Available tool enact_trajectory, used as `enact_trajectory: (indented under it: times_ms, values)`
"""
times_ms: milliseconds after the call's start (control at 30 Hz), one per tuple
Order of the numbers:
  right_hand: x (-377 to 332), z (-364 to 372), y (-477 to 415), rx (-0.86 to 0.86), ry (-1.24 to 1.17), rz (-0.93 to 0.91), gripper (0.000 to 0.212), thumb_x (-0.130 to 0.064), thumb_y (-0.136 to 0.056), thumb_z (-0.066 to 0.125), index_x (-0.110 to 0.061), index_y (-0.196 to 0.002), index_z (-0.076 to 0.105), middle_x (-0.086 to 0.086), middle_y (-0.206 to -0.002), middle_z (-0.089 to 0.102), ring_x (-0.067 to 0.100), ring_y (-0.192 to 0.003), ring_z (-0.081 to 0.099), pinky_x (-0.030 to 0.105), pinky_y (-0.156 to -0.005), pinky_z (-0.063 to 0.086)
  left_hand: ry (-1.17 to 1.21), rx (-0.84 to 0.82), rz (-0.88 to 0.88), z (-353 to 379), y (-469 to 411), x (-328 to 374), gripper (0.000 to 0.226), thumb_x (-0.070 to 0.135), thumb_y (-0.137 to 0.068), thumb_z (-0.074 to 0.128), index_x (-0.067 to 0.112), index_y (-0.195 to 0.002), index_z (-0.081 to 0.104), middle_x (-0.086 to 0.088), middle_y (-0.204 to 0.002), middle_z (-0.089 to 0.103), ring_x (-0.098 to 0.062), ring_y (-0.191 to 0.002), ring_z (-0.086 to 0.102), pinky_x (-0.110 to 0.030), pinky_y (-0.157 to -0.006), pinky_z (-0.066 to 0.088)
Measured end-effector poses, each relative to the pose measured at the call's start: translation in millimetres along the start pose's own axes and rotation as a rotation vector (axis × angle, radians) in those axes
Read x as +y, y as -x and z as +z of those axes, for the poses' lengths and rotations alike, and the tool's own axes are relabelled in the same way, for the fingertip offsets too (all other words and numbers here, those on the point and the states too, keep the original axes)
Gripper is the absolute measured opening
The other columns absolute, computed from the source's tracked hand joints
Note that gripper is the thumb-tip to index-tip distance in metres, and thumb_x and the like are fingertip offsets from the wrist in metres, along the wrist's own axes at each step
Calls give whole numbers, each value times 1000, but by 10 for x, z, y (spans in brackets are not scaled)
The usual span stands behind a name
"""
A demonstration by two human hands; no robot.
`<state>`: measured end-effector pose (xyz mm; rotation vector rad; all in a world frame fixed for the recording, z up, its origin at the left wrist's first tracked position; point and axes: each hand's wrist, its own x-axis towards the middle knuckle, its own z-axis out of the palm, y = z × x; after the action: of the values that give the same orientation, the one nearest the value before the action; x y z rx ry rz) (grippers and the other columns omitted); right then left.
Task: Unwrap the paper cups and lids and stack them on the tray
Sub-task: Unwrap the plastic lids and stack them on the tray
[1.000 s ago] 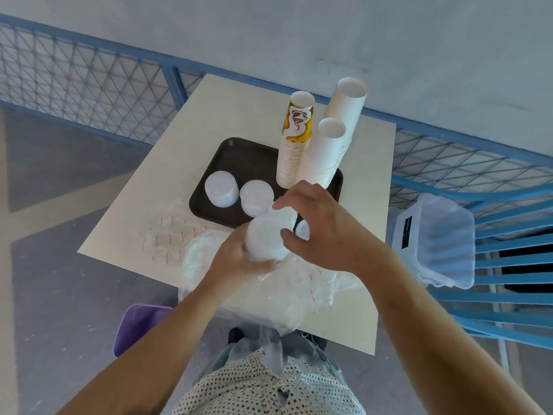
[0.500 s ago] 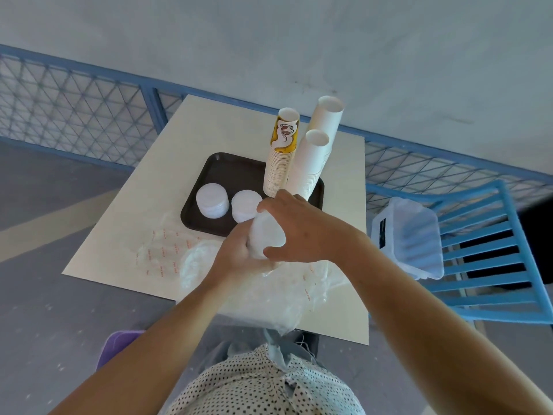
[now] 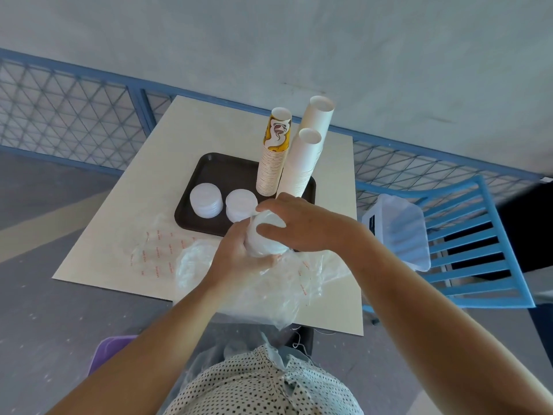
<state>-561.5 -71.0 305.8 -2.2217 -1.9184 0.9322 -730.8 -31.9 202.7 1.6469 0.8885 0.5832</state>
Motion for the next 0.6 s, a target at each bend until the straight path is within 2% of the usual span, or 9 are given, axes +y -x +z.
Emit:
enact_trajectory:
  times_ms: [133,267,400,500,600]
  values:
    - [-17,67,3,43,151,-46,62,-50,-97,63,-32,-151,38,0,-138,50,20,-125,48,39,-101,50,-7,-4,22,-2,22,37,60,24,-77,92,45,-122,58,26,-115,66,3,-115,61,-10,-85,50]
    - [-60,128,-12,66,204,-68,65,-53,-91,69,-29,-145,41,1,-127,53,19,-113,51,39,-95,54,-11,-14,29,-13,47,49,56,9,-79,88,45,-109,56,39,-103,64,16,-106,58,-2,-78,45]
    - [-66,145,8,79,199,-93,67,-55,-90,71,-28,-144,43,-1,-127,54,19,-112,53,36,-94,53,28,-19,9,-14,63,15,58,16,-79,90,42,-119,57,23,-113,65,12,-110,58,-4,-79,47]
    - [-69,135,23,129,181,-118,68,-57,-89,72,-28,-144,45,-2,-132,55,17,-115,53,32,-93,49,36,-6,-18,-28,60,-31,59,24,-78,90,36,-126,59,19,-116,67,7,-112,60,-9,-81,49]
    - [-65,138,41,191,108,-113,66,-56,-89,73,-28,-143,46,-4,-132,55,17,-117,51,34,-95,50,52,7,-33,-47,40,-79,61,28,-77,91,36,-128,60,17,-118,68,4,-113,61,-15,-85,48]
